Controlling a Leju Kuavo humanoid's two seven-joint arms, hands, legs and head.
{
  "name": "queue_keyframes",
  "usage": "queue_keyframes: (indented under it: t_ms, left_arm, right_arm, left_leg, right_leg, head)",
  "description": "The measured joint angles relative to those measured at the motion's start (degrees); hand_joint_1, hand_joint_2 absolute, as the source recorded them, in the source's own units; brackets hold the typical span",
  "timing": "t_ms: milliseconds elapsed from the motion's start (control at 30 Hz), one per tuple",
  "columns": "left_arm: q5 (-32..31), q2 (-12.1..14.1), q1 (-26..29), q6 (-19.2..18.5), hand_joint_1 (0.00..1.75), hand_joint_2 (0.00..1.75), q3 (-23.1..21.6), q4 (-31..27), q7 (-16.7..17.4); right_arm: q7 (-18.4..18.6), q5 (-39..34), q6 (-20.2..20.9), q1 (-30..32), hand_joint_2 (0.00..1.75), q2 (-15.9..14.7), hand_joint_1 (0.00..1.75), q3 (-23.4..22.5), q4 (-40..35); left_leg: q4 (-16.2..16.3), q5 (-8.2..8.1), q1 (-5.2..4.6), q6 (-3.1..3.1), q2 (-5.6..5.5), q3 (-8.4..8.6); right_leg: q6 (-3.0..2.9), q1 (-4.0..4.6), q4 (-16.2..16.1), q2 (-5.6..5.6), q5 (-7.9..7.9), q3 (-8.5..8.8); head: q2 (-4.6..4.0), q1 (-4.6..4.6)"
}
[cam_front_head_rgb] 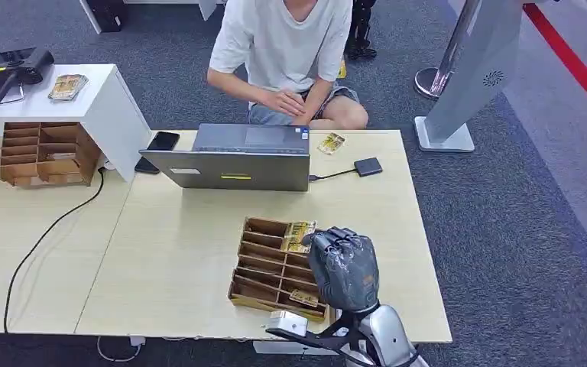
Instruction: Pass the card to the sensor for recognition and then transmit it.
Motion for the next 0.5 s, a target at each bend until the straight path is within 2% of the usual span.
queue_keyframes:
  t_ms: [267,500]
  left_arm:
    - [0.0,0.0,0.0,0.0,0.0,0.0,0.0,0.0,0.0]
    - [-0.15,0.0,0.0,0.0,0.0,0.0,-0.02,0.0,0.0]
  right_arm:
    - [-2.47,-0.48,0.0,1.05,1.75,1.49,1.75,-1.96,-1.57]
    - [-2.86,-1.46,0.0,0.99,1.75,2.4,1.75,-2.8,-1.99]
  left_leg:
    - [0.0,0.0,0.0,0.0,0.0,0.0]
    - [0.0,0.0,0.0,0.0,0.0,0.0]
  right_leg:
    - [0.0,0.0,0.0,0.0,0.0,0.0]
    - [0.0,0.0,0.0,0.0,0.0,0.01]
  head:
    - [0.0,0.0]
    - [0.0,0.0]
